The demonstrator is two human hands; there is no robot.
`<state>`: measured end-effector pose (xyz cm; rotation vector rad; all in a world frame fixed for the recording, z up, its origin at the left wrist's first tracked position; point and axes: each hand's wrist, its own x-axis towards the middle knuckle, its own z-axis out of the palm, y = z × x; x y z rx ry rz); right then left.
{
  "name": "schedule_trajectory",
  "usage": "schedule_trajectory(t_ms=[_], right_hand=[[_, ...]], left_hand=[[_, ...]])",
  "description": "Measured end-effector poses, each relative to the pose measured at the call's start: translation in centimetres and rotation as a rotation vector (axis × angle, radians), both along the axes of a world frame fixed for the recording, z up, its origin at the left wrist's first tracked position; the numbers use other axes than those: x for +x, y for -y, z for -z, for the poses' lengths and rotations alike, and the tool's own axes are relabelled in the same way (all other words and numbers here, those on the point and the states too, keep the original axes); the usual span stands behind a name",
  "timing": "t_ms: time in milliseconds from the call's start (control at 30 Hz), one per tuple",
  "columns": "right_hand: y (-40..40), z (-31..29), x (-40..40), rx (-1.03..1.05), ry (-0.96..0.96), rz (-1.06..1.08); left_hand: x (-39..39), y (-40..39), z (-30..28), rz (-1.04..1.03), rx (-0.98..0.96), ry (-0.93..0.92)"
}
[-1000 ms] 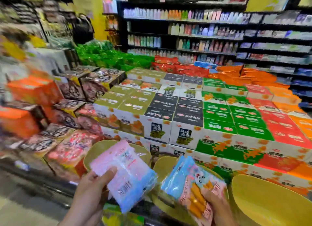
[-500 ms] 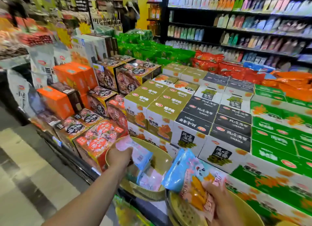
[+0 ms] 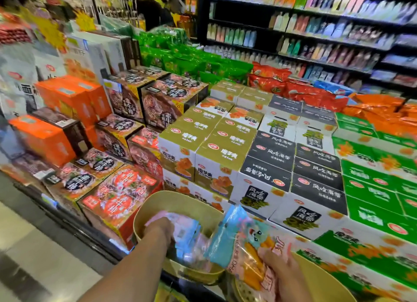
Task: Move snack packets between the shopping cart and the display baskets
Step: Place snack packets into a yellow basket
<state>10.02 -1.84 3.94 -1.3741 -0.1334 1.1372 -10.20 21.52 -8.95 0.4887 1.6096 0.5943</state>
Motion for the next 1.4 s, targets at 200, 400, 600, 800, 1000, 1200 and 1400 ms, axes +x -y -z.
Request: schedule_trajectory(t_ms=[200,400,600,800,1000,1200,1400], right_hand=[[-4.0,0.2,-3.0,0.006,0.037,-0.01],[-9.1,2.3,-6.2,0.025,-0.016,-0.057],[-14.4,7.5,-10.3,-0.121,0.021,-0.142],[-18.2,12.5,-13.2,-0.227,0.087,-0.191],[-20.2,14.6,-14.3,-0.333,0.495,-0.352],[-20.0,12.4,-12.7,-0.47,0.783,-0.581],[-11.4,6.8,-8.3,-0.303,0.688,-0.446]], left_hand=[[-1.1,0.5,-5.5,0.141,0.249,-0.111],[-8.7,3.2,-10.4,0.66,1.038,-0.427],[-13.4,4.9,-6.4,0.848,1.207,-0.732],[-14.8,5.3,-0.3,1.03,0.965,-0.665],[-14.9,4.7,-0.8,1.098,1.038,-0.756],[-14.3,5.2,-1.5,1.118,1.032,-0.888],[-11.0,5.7,-5.1,1.025,1.138,-0.73]])
